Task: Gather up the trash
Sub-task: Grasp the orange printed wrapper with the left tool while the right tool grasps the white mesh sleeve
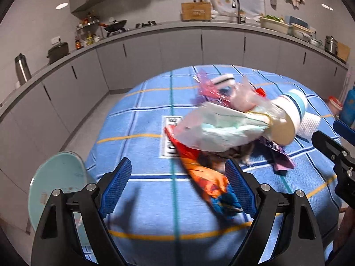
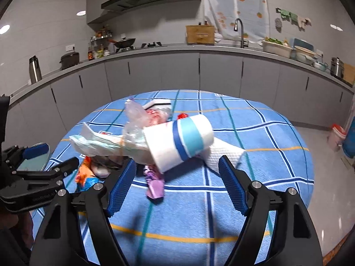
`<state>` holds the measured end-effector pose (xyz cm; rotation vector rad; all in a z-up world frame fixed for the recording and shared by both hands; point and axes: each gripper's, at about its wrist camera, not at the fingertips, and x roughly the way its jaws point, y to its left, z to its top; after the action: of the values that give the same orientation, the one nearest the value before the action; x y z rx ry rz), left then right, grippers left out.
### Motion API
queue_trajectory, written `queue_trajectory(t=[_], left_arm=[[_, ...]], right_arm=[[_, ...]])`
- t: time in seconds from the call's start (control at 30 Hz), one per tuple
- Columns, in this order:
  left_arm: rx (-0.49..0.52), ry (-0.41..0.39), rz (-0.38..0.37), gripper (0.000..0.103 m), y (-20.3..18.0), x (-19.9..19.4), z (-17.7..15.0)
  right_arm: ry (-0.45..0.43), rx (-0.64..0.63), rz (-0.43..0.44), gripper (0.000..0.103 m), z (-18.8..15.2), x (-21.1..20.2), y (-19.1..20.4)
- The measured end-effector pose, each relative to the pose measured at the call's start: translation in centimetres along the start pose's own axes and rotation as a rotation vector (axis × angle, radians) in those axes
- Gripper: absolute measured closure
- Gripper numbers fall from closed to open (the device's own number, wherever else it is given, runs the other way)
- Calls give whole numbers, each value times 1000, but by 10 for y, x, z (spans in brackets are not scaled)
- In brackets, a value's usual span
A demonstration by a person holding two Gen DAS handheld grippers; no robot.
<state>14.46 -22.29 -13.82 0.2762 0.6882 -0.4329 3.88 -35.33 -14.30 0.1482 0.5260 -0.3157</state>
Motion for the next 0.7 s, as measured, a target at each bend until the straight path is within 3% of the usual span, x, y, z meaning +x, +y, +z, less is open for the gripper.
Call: queue_trajectory(t=[0.27, 0.5, 0.6, 0.7], left_arm=[[25, 71, -31, 20, -12, 25, -8], [23, 114, -66, 54, -3, 33, -12], [20, 119, -73, 69, 0, 32, -13], [25, 117, -70, 77, 1, 32, -13]], right_arm=[[7, 34, -76, 26, -4, 3, -26], [41, 77, -178, 26, 4, 27, -64], [65, 86, -177, 26, 7, 39, -73], [92, 76, -158, 26, 12, 51, -77]])
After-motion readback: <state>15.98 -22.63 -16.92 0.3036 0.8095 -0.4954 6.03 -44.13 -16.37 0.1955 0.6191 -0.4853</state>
